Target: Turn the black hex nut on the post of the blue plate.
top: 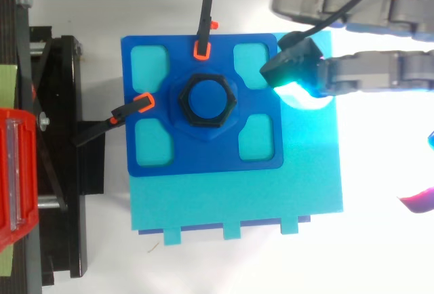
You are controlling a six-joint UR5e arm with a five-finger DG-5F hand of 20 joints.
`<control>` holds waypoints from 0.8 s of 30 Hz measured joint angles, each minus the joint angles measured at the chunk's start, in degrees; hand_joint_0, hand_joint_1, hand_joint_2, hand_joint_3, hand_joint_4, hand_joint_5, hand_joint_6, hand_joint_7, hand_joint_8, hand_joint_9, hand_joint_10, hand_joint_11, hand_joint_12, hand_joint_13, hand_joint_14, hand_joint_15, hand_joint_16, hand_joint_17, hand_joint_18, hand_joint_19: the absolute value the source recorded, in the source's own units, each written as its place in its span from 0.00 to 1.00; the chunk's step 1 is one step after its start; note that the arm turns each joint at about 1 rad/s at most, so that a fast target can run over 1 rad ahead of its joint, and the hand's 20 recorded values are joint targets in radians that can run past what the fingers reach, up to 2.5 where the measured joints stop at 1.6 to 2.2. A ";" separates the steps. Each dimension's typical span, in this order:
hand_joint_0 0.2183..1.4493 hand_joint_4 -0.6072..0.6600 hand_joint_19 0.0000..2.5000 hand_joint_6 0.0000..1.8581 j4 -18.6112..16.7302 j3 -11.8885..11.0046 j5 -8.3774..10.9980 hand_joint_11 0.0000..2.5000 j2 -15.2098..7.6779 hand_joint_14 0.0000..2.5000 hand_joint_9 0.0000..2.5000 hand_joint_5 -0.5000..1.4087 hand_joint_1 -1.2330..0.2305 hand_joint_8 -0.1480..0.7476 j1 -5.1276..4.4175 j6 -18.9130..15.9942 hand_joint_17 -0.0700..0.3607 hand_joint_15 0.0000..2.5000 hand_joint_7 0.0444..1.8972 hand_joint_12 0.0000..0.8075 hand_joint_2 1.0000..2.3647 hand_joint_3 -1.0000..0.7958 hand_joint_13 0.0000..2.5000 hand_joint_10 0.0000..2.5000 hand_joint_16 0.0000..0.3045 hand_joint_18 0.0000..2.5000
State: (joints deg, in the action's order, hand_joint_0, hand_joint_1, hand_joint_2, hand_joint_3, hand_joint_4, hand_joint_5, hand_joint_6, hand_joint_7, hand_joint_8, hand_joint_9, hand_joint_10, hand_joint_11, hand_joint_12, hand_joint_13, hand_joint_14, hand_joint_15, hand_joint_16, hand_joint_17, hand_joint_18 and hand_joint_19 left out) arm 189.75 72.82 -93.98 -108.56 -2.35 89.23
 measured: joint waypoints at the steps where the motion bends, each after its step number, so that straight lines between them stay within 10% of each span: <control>1: 0.18 0.53 0.01 0.27 -0.14 0.45 0.54 0.00 0.46 0.00 0.00 0.14 0.53 0.39 -0.21 -0.71 0.48 0.01 0.34 0.46 0.00 0.28 0.00 0.00 0.20 0.00; 16: 0.18 0.50 0.01 0.27 -0.19 1.33 1.17 0.00 1.24 0.00 0.00 0.13 0.54 0.33 -0.24 -17.29 0.49 0.00 0.37 0.43 0.00 0.28 0.00 0.00 0.20 0.00; 24: 0.18 0.50 0.01 0.27 0.42 1.34 1.47 0.00 1.24 0.00 0.00 0.13 0.54 0.33 -0.20 -20.20 0.49 0.00 0.36 0.43 0.00 0.28 0.00 0.00 0.20 0.00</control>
State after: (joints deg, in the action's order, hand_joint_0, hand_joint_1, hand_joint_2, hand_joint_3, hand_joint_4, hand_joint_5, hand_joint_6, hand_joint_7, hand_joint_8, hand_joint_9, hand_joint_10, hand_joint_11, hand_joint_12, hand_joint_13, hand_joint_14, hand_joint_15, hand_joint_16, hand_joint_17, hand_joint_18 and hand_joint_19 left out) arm 190.17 74.16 -92.51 -107.32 -2.55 69.03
